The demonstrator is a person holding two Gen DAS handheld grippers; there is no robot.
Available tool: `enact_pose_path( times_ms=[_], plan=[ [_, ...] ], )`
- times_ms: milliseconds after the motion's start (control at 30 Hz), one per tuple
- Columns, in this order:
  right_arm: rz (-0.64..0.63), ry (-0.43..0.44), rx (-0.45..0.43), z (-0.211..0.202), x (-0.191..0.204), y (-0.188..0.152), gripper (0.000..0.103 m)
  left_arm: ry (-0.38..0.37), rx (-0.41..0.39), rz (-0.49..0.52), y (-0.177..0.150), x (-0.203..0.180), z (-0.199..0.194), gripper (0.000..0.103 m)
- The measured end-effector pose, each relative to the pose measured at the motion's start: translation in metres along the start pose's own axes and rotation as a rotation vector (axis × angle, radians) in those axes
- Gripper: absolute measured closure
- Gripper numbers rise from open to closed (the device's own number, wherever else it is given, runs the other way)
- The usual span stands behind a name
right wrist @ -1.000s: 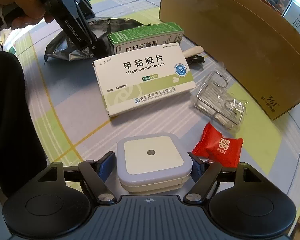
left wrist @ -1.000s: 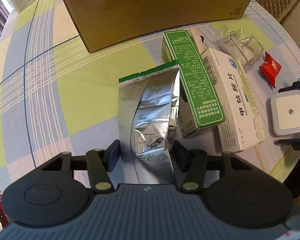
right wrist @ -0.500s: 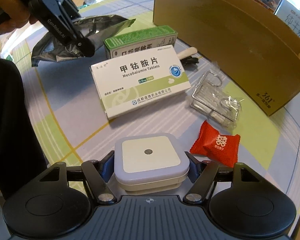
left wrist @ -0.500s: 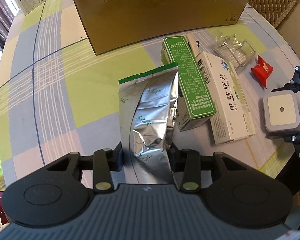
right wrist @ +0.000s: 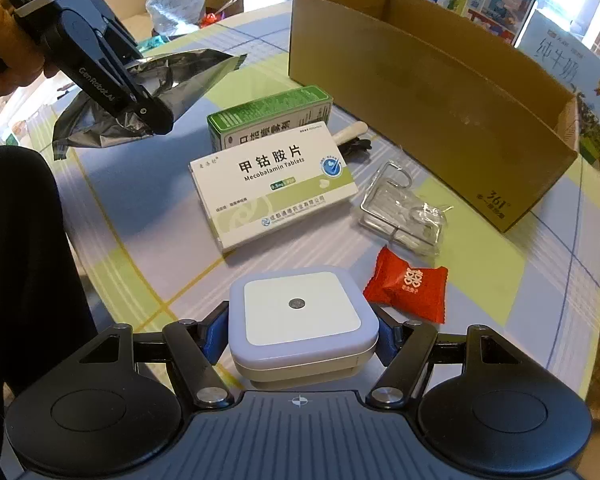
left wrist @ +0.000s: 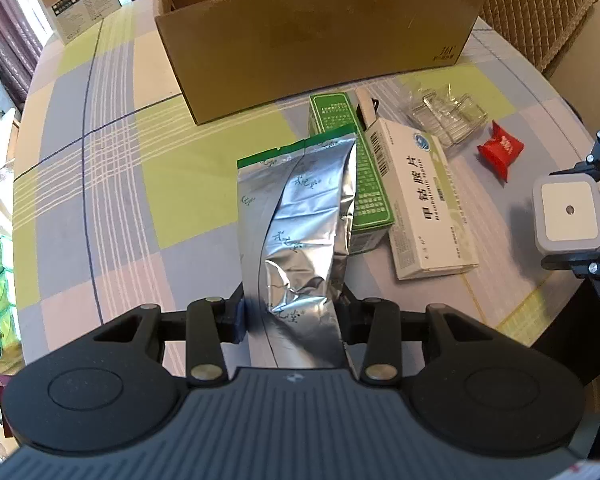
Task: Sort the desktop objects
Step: 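Lift the foil bag with the left tool while the right tool lifts the night light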
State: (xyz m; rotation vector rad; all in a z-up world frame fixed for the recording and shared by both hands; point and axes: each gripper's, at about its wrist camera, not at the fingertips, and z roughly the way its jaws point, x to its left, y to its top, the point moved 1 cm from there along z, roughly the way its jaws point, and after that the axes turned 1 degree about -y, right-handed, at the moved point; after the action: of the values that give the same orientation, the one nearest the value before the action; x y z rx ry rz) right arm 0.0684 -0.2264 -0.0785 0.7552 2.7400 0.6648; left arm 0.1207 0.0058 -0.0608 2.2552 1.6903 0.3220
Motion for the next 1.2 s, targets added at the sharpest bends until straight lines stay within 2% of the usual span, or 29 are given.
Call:
enact_pose_path(
  times_ms=[533, 1200],
  plan=[
    [0.01, -0.042, -0.05, -0.038, 0.009, -0.002, 0.036, 0.016, -0.061, 0.003, -0.013, -0.015, -0.036, 0.067],
    [0.031, -0.078, -0.072, -0.056, -0.004, 0.004, 0.036, 0.003, -0.093, 0.017, -0.003, -0.023, -0.044, 0.067]
  ],
)
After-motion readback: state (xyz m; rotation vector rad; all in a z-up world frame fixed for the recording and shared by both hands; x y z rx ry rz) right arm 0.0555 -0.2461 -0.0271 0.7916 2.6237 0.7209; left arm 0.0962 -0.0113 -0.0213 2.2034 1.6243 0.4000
